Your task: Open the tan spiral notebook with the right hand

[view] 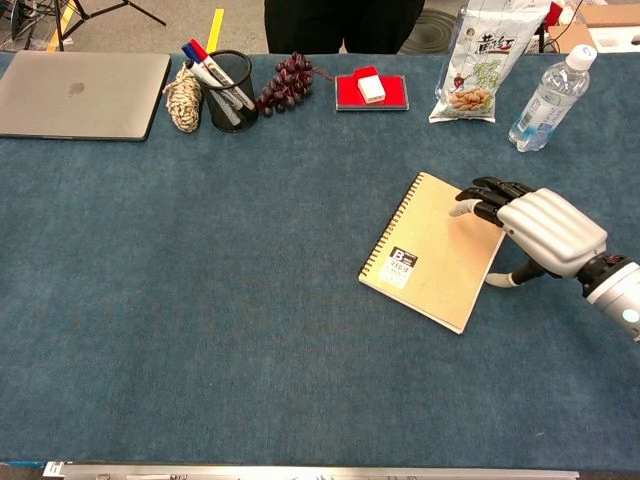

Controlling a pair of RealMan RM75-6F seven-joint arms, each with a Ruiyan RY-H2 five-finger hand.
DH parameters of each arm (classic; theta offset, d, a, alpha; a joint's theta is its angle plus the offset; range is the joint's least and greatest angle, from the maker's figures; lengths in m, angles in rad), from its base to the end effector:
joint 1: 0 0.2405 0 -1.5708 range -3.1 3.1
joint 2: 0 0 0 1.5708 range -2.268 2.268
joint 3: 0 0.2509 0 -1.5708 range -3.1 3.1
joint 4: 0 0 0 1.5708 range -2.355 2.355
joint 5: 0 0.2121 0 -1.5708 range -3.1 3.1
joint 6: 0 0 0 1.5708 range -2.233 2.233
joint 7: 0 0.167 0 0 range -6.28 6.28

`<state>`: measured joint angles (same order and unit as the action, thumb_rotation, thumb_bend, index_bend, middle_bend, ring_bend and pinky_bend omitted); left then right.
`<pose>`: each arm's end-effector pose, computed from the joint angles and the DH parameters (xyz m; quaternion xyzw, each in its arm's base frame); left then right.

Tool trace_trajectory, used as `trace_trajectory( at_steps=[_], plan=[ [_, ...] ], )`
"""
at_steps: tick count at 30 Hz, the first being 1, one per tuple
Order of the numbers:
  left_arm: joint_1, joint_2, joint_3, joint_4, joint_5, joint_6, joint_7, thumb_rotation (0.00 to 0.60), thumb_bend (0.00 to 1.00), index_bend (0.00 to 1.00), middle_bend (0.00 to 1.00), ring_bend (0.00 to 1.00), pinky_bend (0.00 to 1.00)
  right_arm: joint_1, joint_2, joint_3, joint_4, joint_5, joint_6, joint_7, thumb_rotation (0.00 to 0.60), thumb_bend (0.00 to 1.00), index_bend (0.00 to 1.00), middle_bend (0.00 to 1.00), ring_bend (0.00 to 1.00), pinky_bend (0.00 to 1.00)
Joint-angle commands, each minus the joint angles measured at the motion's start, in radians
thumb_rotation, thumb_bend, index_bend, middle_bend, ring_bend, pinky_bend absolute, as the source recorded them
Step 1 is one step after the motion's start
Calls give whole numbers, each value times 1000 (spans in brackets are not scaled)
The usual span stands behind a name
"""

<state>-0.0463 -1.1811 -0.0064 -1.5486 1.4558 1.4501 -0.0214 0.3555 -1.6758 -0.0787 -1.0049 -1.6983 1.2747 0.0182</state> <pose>-0.3340 0.1818 0.1316 -0.5819 -0.4368 -0.3522 0.5886 -0.2758 -0.2515 -0.0401 0.7734 -0.3101 0.3657 0.4147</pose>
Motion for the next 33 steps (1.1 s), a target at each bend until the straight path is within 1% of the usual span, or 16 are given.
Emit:
trace_trajectory(
  at_steps=[1,8,15,23,33],
  plan=[
    [1,-1,0,1,0,1,-2,600,111,354,291,301,600,3,-6,3,8,1,2,2,600,0,245,185,79,184],
    [4,-1,0,3,-1,1,-5,600,111,354,291,301,600,12,-29,15,29,8,6,18,600,0,245,185,78,184],
    [5,-4,1,6,-3,-1,-7,600,111,354,291,301,600,29,-31,35,20,1,37,25,600,0,245,185,79,184],
    [7,-6,0,9,-2,0,-8,600,111,355,290,301,600,36,-38,47,26,11,43,29,600,0,246,185,79,184],
    [7,-6,-1,7,-2,-2,-6,600,111,355,291,301,600,50,-76,75,64,4,105,58,600,0,245,185,79,184]
  ],
)
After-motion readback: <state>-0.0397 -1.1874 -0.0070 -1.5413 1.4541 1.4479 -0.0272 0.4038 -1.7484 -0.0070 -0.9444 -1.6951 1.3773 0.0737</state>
